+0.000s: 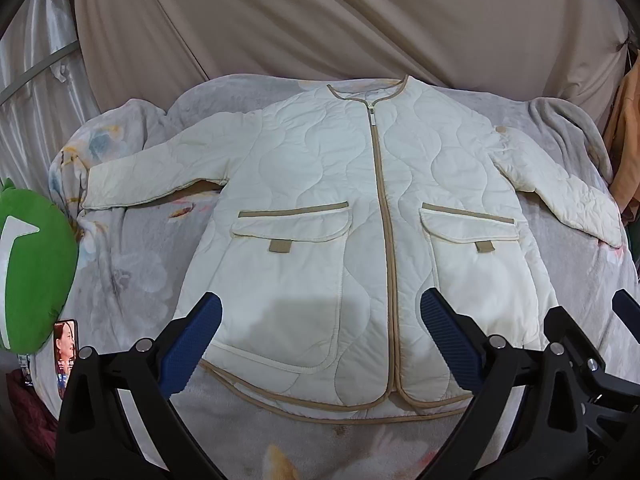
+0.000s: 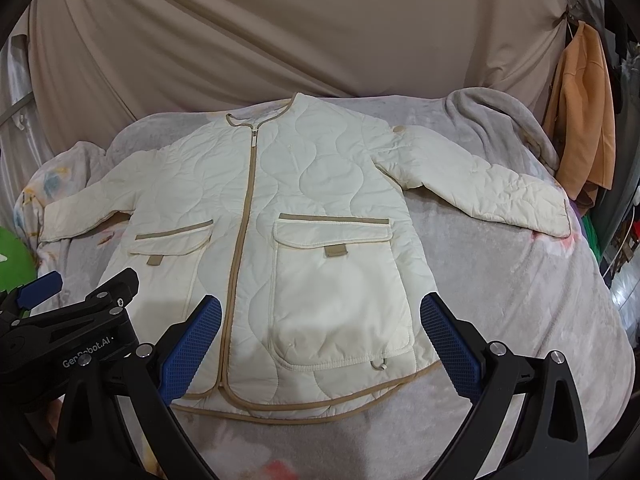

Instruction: Fold large clothes

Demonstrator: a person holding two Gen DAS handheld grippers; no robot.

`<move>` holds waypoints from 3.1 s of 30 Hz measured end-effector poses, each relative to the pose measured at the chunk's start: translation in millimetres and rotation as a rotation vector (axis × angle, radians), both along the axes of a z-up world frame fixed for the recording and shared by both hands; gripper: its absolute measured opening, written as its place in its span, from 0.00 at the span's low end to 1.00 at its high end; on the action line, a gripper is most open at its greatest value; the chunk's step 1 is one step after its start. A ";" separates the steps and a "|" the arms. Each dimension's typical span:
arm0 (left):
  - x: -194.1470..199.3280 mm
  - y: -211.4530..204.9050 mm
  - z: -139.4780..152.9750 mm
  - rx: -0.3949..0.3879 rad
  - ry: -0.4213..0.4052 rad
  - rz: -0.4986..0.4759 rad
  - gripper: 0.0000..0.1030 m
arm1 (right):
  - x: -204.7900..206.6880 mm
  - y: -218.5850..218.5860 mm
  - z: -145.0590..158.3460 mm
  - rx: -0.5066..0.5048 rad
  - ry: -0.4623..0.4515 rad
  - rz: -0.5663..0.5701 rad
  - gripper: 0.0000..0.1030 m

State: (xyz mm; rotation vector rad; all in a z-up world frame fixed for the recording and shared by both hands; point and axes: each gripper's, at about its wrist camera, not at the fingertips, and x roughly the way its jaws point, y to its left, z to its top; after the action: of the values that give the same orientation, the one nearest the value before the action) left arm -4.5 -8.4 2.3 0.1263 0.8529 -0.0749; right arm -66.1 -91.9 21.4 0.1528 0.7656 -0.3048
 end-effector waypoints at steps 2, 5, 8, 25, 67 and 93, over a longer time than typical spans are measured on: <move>-0.9 -0.7 -0.1 0.000 0.000 0.001 0.94 | -0.8 0.9 -0.4 0.001 0.000 0.000 0.95; 0.0 0.0 0.0 0.000 0.001 -0.001 0.94 | -0.7 1.0 -0.5 0.000 0.000 -0.001 0.95; -1.8 -1.4 0.3 0.000 0.000 -0.001 0.94 | -0.6 0.8 -0.7 0.001 0.000 -0.001 0.95; 0.3 0.5 0.0 0.000 0.002 -0.001 0.93 | 0.0 0.1 -1.5 0.005 0.003 0.000 0.95; 73.2 19.9 -33.5 -0.058 0.056 0.093 0.94 | 38.1 -166.2 -60.4 0.074 0.000 -0.154 0.95; 179.6 41.6 -36.6 -0.154 0.016 0.236 0.93 | 176.2 -288.5 20.7 0.265 -0.442 -0.060 0.09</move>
State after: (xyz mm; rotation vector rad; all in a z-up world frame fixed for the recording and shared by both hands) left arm 175.1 33.2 -34.3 -0.1201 0.8693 0.0795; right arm 110.0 -380.4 42.1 0.4780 0.3592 -0.2142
